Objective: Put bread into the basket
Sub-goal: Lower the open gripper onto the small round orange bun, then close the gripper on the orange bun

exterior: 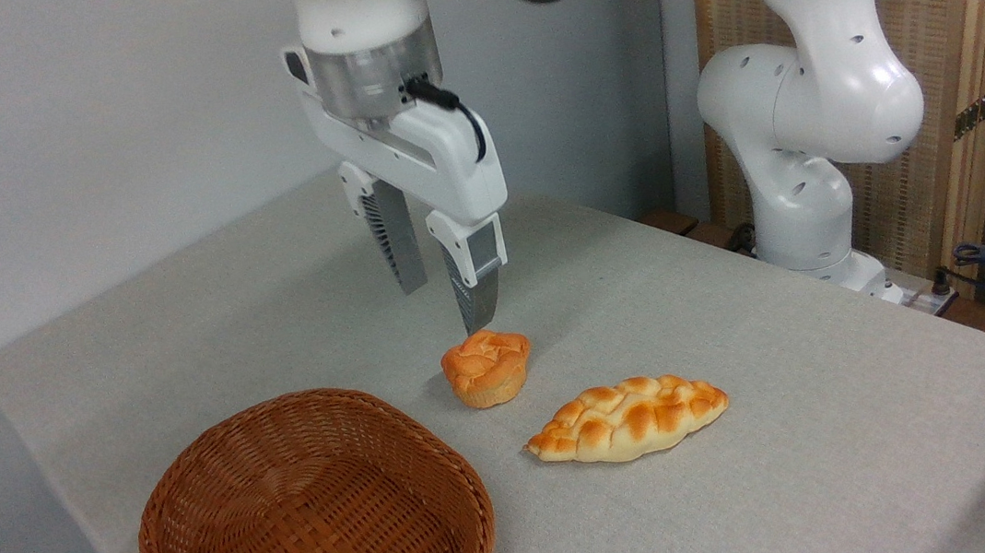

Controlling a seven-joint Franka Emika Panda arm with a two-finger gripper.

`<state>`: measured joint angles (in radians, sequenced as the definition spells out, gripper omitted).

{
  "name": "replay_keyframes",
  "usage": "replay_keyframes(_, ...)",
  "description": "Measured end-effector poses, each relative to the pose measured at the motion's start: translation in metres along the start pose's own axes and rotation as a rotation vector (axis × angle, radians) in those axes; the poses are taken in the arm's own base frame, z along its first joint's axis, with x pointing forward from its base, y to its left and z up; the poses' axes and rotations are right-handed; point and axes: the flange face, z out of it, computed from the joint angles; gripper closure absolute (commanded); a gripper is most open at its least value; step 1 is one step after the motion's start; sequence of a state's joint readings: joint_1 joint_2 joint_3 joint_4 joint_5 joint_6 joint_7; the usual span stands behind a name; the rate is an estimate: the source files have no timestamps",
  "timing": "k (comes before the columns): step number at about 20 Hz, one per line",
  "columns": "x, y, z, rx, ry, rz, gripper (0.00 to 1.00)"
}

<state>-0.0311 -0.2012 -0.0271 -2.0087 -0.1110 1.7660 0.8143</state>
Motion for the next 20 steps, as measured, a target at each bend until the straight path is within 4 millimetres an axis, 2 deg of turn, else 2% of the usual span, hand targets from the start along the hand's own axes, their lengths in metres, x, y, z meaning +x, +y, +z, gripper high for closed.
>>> replay_keyframes(3, 0.022, 0.044, 0.057, 0.009, -0.036, 0.09, 0.0)
replay_keyframes(8, 0.032, 0.071, 0.125, 0.045, -0.037, 0.155, 0.0)
replay_keyframes(10, 0.032, 0.076, 0.137, 0.057, -0.043, 0.176, 0.0)
replay_keyframes(14, 0.031, 0.076, 0.137, 0.119, -0.102, 0.245, 0.02)
replay_keyframes(16, 0.03, 0.075, 0.138, 0.135, -0.119, 0.265, 0.45)
replay_keyframes(20, 0.029, 0.074, 0.139, 0.137, -0.133, 0.325, 0.6)
